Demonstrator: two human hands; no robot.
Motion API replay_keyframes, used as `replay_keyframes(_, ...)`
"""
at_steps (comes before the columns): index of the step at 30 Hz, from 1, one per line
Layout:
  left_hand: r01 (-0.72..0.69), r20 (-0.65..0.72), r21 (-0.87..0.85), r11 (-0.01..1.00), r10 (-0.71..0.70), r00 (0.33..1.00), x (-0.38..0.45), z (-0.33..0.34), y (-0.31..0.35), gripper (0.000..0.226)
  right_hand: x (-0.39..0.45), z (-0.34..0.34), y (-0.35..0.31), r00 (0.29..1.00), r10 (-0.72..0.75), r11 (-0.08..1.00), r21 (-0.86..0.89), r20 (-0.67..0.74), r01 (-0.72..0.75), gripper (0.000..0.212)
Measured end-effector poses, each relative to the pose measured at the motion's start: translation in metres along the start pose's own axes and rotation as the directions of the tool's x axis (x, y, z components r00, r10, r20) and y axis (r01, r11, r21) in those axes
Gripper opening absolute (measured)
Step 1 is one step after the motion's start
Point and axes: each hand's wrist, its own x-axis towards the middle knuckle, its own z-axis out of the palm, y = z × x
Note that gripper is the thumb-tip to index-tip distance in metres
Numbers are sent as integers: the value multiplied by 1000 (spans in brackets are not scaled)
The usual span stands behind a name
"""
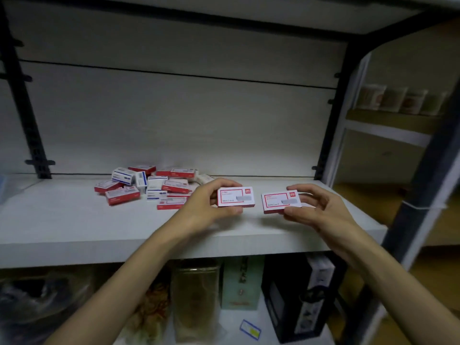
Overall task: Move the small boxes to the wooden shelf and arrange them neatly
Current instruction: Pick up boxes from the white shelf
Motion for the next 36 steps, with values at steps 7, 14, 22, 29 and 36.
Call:
replay_keyframes(7,-16,17,20,1000,16,1000,-9,123,57,42,-59,-116,-15,999,-29,999,40,-15,29,56)
replay_keyframes(14,-89,63,76,993,84,994,-3,247,98,38,-103,-236,-23,1000,-4,1000,25,-12,5,61)
replay_keyframes(22,-185,91,228,956,169,981,30,380,124,36,-128,-362,-23,995,56,998,45,-82,-52,71)
replay_keyframes(29,-159,116,309,938,128,985,93,474,117,39,-109,-463,-7,983,140,990,-4,-120,-141,72)
replay_keyframes(36,-10,45,436,900,-11,999,173,532,108,41,-47,-558,17,951,182,957,-178,-250,-230,47)
